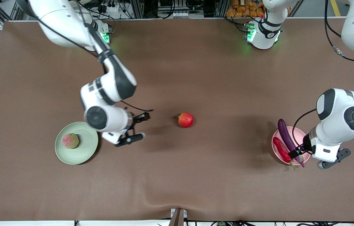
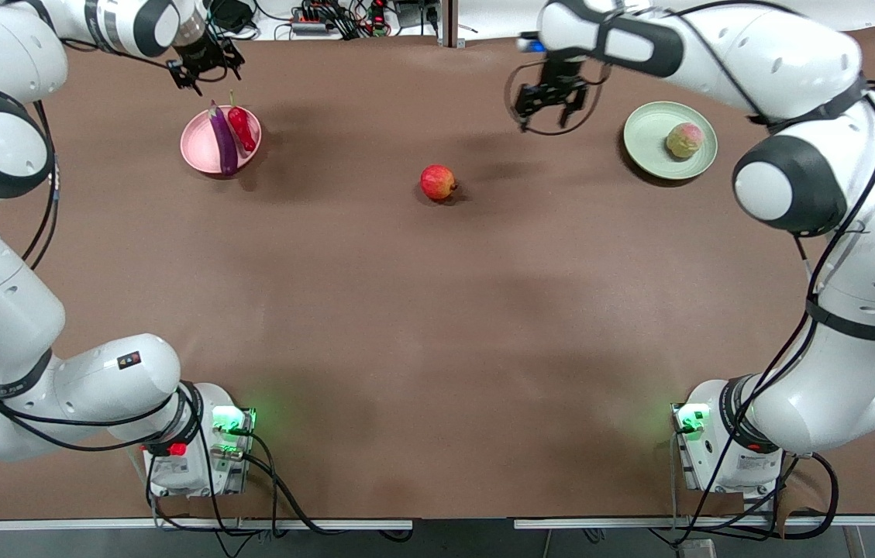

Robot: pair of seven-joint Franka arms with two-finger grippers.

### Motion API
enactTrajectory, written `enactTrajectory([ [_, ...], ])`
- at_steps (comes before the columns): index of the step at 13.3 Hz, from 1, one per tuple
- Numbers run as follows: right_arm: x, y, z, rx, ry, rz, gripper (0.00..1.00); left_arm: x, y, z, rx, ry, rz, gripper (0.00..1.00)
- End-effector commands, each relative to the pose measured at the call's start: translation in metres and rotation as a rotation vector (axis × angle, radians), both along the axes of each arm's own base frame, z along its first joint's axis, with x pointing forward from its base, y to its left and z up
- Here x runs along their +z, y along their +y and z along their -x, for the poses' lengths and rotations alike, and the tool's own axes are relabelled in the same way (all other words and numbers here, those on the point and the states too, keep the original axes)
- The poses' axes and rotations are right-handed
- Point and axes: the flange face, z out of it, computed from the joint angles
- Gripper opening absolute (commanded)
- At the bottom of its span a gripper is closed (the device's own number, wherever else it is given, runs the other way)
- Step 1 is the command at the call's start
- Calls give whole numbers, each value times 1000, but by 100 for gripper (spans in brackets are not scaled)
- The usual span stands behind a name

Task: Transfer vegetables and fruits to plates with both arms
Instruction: 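Grasp the red apple with the right gripper while the left gripper withdraws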

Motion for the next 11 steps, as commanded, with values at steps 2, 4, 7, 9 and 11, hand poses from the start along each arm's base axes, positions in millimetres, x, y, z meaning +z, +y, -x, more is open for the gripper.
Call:
enactTrajectory([
  [2, -37, 102, 40, 43, -139, -43, 100, 58, -16, 19, -83, 19, -66, 100],
  [4, -53, 136, 58, 121, -222, -45, 100, 96, -25, 34, -66, 46, -46, 100],
  [7, -73, 161, 75, 229, -284, -38, 100, 151, -39, 60, -152, 74, 22, 100],
  [9, -83, 164, 74, 357, -344, -35, 100, 179, -34, 75, -189, 85, -8, 100],
  [11, -98, 167, 74, 402, -373, -46, 100, 209, -44, 94, -185, 84, -6, 100],
])
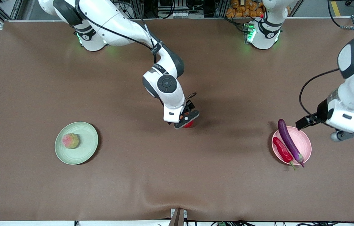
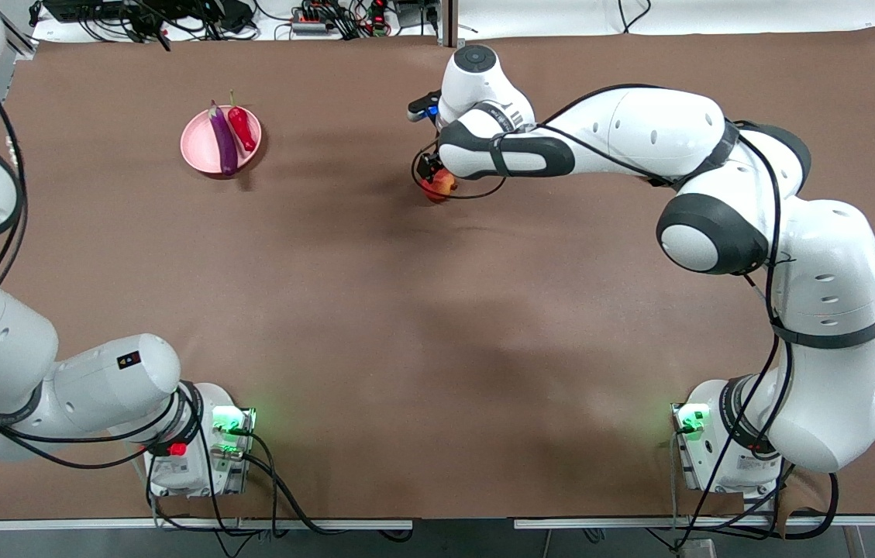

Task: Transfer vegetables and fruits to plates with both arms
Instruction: 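Grasp the red apple with the right gripper while the left gripper withdraws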

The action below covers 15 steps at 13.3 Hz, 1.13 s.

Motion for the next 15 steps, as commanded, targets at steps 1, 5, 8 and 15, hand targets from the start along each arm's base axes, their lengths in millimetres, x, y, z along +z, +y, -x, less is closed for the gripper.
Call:
enactTrajectory([
  [1, -18, 10, 1, 56, -52, -11, 100, 37, -9, 30, -6, 13, 15, 100],
  [5, -33, 18, 7, 59, -76, -38, 100, 78, -22, 55, -124, -13, 23, 100],
  [8, -36, 24, 12, 63, -80, -51, 91, 130, -25, 72, -127, 16, 70, 100],
  [15, 71, -65, -62, -75, -55, -23, 8, 134, -24, 77, -127, 34, 65, 100],
])
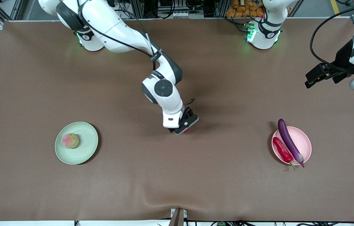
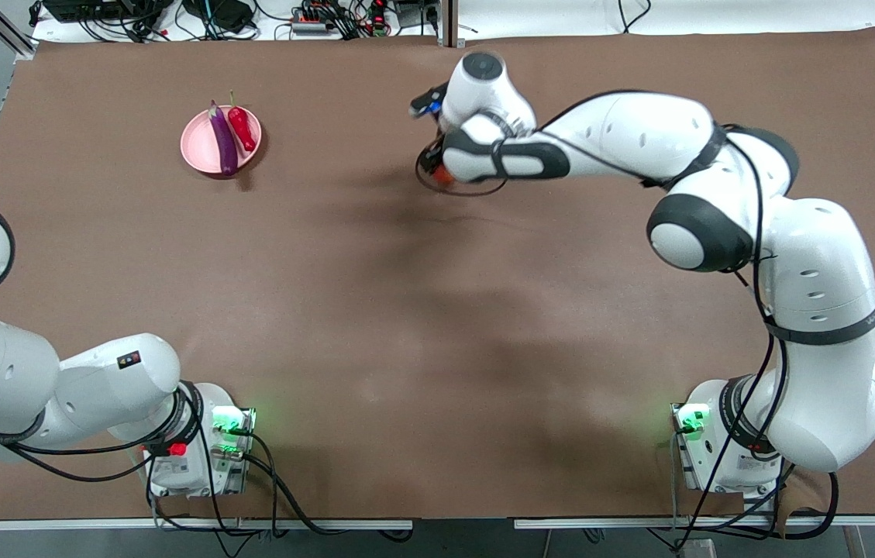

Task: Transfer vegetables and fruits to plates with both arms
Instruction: 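Carry the red apple onto the green plate with the right gripper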

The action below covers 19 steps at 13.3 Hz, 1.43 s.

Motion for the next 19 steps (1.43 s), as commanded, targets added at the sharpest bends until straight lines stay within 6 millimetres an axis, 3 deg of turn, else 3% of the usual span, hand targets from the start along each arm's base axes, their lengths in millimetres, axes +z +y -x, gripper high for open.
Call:
enactTrajectory([
  [1, 86, -65, -37, -80, 18, 10, 8, 11, 3, 3, -18, 2, 18, 100],
  [2, 106, -92, -47, -113, 30, 27, 9, 13, 3, 4, -20, 5, 18, 100],
  [3, 114, -133, -61, -167, 73, 56, 10, 14, 3, 6, -20, 9, 16, 100],
  [4, 111, -182, -79, -227, 116, 79, 10, 14, 3, 7, -23, 17, 13, 100],
  [6, 92, -255, -98, -173, 160, 114, 10, 13, 6, 7, -42, 23, 12, 100],
  [9, 71, -342, -103, -166, 303, 117, 10, 13, 0, 8, -59, 22, 12, 100],
  [10, 66, -365, -104, -167, 329, 116, 10, 12, 14, 7, -33, 26, 10, 100],
  [12, 61, -394, -109, -121, 328, 114, 11, 9, 28, 13, -73, 51, 19, 100],
  [13, 57, -414, -111, -109, 332, 110, 19, 5, 27, 19, -75, 61, 23, 100],
  [14, 42, -434, -113, -90, 345, 101, 20, 2, 29, 25, -70, 66, 22, 100],
  [15, 35, -441, -114, -65, 346, 96, 25, -4, 32, 31, -66, 63, 22, 100],
  [16, 30, -445, -114, -56, 350, 93, 36, -9, 34, 36, -65, 44, 22, 100],
  [18, 21, -444, -115, -48, 339, 91, 87, -7, 34, 44, -64, 16, 22, 100],
  [19, 21, -445, -113, -45, 341, 94, 100, -5, 34, 45, -64, 15, 22, 100],
])
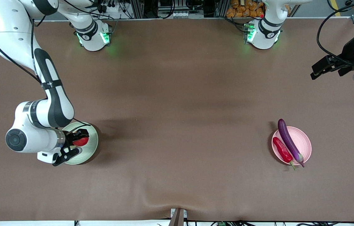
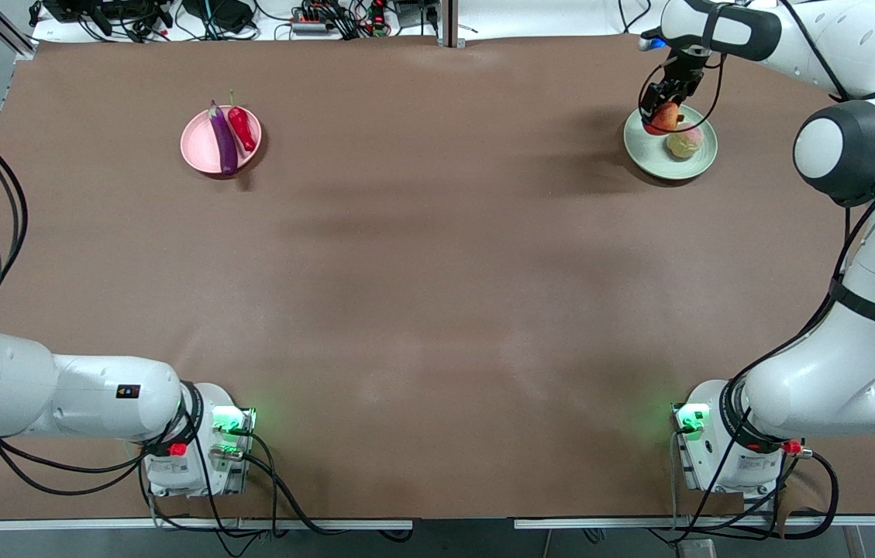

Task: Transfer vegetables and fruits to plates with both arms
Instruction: 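Carry the red apple onto the green plate with the right gripper, then open the right gripper and raise it away from the green plate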

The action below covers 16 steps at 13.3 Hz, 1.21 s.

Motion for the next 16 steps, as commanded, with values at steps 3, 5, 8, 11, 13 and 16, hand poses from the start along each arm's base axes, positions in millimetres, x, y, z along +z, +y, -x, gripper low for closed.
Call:
enactTrajectory([
  [3, 51, -6, 3, -11, -30, -6, 100, 11, 6, 20, -6, -16, 18, 100],
  [5, 121, -11, 12, -20, -77, 42, 100, 14, 14, 22, 3, -14, 24, 100],
  [8, 228, -13, 49, -176, -96, 86, 100, 25, 0, 30, -9, -29, 35, 100],
  [11, 320, -25, 94, -353, -142, 90, 100, 25, 2, 33, 0, -4, 36, 100],
  [13, 364, -52, 124, -406, -155, 75, 100, 31, 3, 32, 12, -10, 38, 100],
  [16, 402, -75, 155, -534, -159, 74, 100, 42, 1, 31, 26, -26, 37, 100],
])
